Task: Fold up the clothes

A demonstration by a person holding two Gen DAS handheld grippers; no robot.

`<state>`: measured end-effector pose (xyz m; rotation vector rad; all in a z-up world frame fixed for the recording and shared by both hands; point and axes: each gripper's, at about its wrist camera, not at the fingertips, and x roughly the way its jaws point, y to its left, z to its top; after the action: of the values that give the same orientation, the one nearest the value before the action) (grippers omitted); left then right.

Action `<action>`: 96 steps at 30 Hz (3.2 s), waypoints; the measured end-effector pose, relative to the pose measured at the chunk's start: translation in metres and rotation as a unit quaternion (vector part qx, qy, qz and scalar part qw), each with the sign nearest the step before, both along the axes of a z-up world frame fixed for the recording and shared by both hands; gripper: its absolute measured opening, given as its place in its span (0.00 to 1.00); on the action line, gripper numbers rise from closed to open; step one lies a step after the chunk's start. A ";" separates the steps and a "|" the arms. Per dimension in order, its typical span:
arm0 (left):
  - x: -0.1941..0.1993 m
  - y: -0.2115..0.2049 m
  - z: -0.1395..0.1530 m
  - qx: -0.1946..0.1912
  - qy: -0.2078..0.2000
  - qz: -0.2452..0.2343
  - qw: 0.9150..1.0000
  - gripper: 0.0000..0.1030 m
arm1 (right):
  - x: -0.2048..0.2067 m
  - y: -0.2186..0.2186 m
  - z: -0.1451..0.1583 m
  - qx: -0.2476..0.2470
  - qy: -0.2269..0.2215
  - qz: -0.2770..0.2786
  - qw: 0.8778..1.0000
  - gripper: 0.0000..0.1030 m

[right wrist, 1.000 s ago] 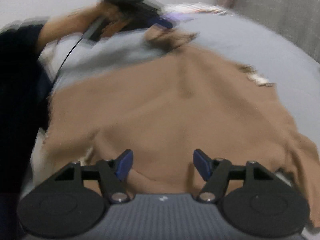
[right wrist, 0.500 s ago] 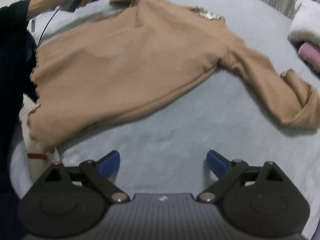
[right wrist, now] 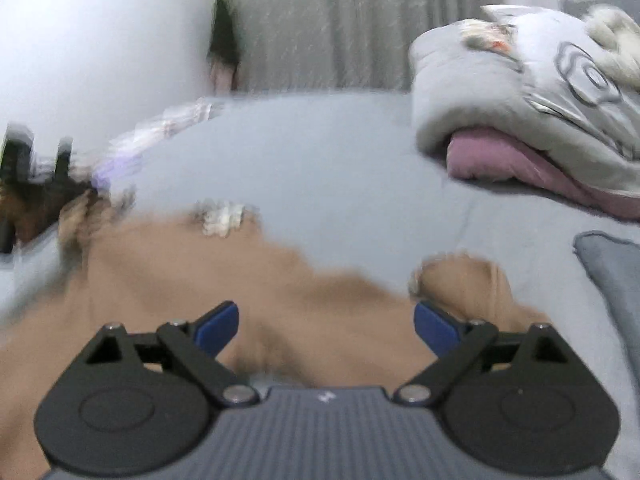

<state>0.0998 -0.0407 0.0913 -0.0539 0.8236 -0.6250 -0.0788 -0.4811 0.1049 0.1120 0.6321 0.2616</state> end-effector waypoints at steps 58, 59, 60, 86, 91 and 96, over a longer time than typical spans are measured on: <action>0.061 0.024 0.007 -0.049 -0.017 0.189 0.981 0.24 | 0.140 0.063 -0.003 -0.186 -0.007 -0.205 0.961 0.32; 0.050 0.036 0.007 -0.056 -0.014 0.199 0.978 0.26 | 0.130 0.050 0.007 -0.172 -0.008 -0.221 0.960 0.37; 0.039 0.049 0.006 -0.060 -0.012 0.208 0.976 0.28 | 0.117 0.033 0.015 -0.159 -0.003 -0.242 0.957 0.40; -0.036 0.170 -0.053 -0.117 0.028 0.390 0.913 0.37 | 0.029 -0.054 -0.003 -0.128 0.042 -0.366 0.921 0.06; -0.036 0.159 -0.054 -0.108 0.026 0.375 0.921 0.44 | 0.034 -0.043 -0.003 -0.142 0.024 -0.303 0.942 0.99; -0.034 0.146 -0.054 -0.085 0.017 0.368 0.926 0.54 | 0.054 -0.013 -0.016 -0.200 0.044 -0.264 0.942 0.75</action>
<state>0.0662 0.1050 0.0376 -0.5123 0.7099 0.0216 -0.0249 -0.4944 0.0893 -0.1005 0.7078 -0.3950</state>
